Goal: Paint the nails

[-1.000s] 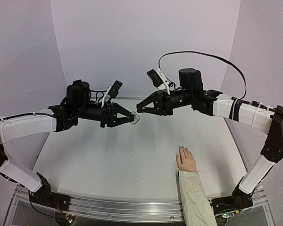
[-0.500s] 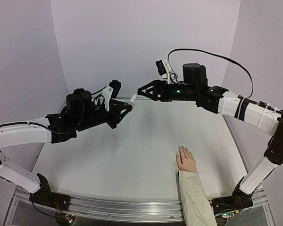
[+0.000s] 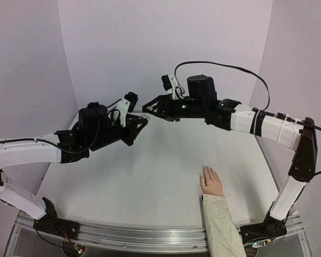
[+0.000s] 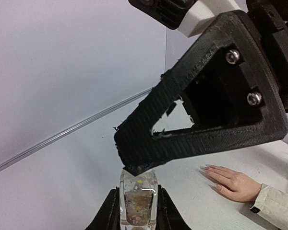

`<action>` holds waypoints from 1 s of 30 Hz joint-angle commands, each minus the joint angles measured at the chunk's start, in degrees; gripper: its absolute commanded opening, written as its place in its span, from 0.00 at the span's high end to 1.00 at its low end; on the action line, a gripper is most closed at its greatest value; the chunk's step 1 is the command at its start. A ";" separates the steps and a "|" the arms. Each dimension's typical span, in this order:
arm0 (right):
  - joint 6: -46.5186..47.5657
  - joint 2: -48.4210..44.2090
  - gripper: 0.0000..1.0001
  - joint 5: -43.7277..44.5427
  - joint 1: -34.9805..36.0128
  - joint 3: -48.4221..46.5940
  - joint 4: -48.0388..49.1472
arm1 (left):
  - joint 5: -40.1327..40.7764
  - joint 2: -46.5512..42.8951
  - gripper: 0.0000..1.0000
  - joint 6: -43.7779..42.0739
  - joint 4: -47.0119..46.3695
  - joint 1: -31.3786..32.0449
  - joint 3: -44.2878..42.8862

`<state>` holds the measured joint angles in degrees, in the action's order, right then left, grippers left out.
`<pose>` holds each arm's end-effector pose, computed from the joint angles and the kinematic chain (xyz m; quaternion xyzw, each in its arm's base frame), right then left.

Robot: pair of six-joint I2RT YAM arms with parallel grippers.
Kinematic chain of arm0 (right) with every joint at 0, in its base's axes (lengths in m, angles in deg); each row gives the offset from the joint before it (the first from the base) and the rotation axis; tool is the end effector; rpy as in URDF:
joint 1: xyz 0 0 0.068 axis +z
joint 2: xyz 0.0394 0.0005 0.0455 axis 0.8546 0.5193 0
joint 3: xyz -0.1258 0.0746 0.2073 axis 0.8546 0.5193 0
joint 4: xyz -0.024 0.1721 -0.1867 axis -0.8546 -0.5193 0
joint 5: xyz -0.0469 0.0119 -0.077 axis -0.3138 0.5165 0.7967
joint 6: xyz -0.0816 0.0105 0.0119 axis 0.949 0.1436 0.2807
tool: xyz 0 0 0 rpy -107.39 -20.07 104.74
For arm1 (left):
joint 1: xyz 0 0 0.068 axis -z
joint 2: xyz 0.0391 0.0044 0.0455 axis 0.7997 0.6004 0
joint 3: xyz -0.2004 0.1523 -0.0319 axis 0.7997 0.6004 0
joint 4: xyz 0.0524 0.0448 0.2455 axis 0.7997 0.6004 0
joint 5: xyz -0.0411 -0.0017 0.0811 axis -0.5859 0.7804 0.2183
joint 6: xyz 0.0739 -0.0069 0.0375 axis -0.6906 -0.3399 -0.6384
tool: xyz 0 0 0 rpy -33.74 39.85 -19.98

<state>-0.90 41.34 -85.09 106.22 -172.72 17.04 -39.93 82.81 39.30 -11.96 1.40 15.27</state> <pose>0.2804 0.3478 0.3718 -0.2112 0.6406 0.5828 0.4532 0.2103 -0.2747 0.2974 0.3034 0.6949 -0.2400 0.6062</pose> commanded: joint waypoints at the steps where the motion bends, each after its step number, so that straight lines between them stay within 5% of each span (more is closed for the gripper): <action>1: -0.78 0.41 0.64 0.50 -0.04 -3.10 3.26 | 0.78 -0.27 1.00 -0.65 -3.20 0.42 -3.32; 9: 5.10 1.21 1.00 -4.84 0.03 -4.49 3.71 | -1.74 0.33 1.00 2.53 -1.98 0.35 -4.28; 12: 15.95 -0.11 1.00 -13.89 0.01 -4.33 3.96 | -7.89 0.78 1.00 5.44 -0.62 -1.00 -4.58; 16: 32.46 -2.59 1.00 -42.89 -0.09 -1.83 3.43 | -39.03 2.43 1.00 11.40 -0.73 -7.59 -5.58; 19: 33.71 -2.89 1.00 -55.26 -0.95 -1.49 2.87 | -59.20 4.60 1.00 12.78 -0.80 -10.58 -7.80; 27: 32.45 -4.95 1.00 -55.16 -5.31 2.32 2.13 | -50.95 0.36 1.00 7.84 -0.80 -10.91 -4.47; 28: 32.08 -5.48 0.96 -52.49 -5.87 2.60 2.07 | -50.10 0.17 1.00 7.23 -0.72 -10.91 -4.31; 30: 30.55 -7.22 0.67 -42.36 -6.52 3.21 1.98 | -47.46 -0.42 1.00 6.43 -0.72 -10.90 -3.92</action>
<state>30.78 40.22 -129.94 100.56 -170.60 17.94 -93.37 85.07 48.44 -10.02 -7.98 11.29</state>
